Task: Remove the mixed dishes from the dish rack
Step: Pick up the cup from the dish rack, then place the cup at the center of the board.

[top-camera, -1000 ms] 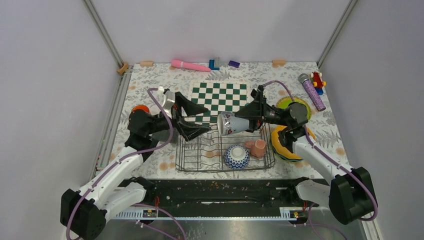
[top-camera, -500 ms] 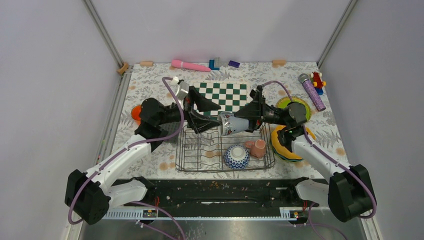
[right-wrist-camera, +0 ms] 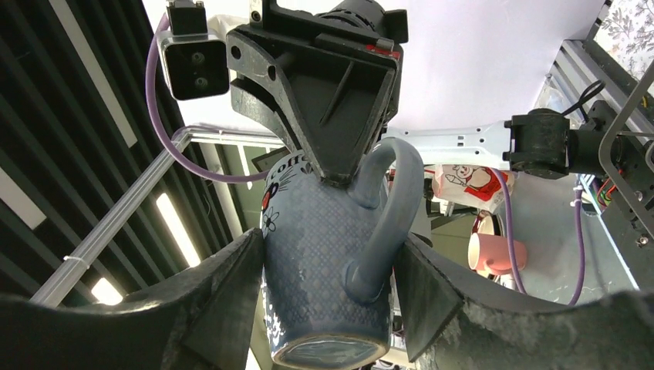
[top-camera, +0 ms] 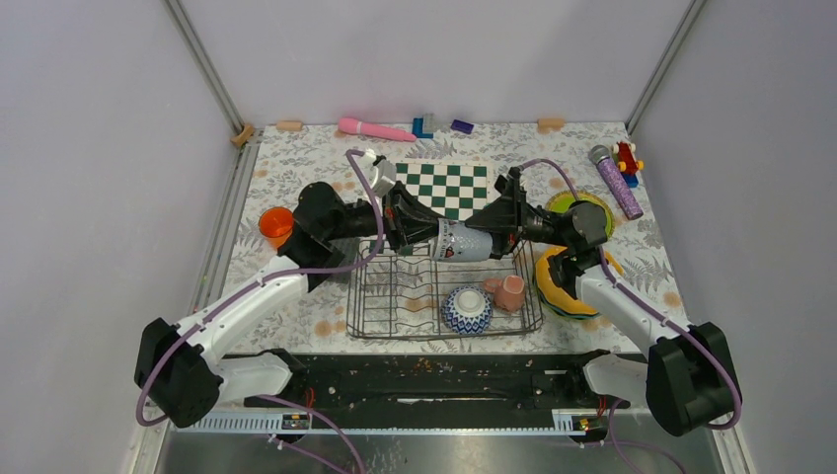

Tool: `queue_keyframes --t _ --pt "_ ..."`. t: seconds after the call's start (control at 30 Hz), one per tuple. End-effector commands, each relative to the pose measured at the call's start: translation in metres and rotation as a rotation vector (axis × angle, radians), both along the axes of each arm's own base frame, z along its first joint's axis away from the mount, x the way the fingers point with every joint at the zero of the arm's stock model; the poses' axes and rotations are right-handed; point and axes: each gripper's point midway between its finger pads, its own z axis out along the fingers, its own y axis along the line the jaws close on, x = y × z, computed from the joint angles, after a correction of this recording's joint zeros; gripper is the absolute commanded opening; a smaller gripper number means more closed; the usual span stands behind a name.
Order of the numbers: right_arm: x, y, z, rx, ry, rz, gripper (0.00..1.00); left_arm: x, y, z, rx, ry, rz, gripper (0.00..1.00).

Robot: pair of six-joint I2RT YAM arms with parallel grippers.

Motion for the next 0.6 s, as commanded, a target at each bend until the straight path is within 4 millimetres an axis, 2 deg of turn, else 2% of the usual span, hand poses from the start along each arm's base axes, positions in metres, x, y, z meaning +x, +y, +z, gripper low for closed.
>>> queue_keyframes --t 0.0,0.13,0.17,0.27,0.33,0.37,0.57 --pt "-0.008 -0.002 0.012 0.029 -0.106 -0.001 0.1 0.008 0.003 0.022 -0.04 -0.061 0.105 0.0" --pt "-0.004 0.0 0.006 0.007 -0.109 -0.023 0.12 0.004 0.01 0.026 -0.064 -0.062 0.159 0.0" --pt "-0.003 0.0 0.006 0.006 -0.113 -0.029 0.16 0.004 0.012 0.026 -0.069 -0.064 0.169 0.0" --pt "-0.003 0.0 0.008 0.006 -0.118 -0.038 0.46 -0.001 0.015 0.028 -0.079 -0.055 0.182 0.0" --pt "-0.002 0.0 0.008 0.0 -0.118 -0.044 0.95 -0.002 0.019 0.029 -0.088 -0.038 0.195 0.0" --pt "-0.001 0.0 0.006 -0.004 -0.112 -0.051 0.99 -0.004 0.021 0.03 -0.095 -0.03 0.2 0.0" --pt "0.013 0.0 -0.008 -0.056 -0.08 -0.132 1.0 -0.005 0.036 0.027 -0.121 0.011 0.281 0.0"
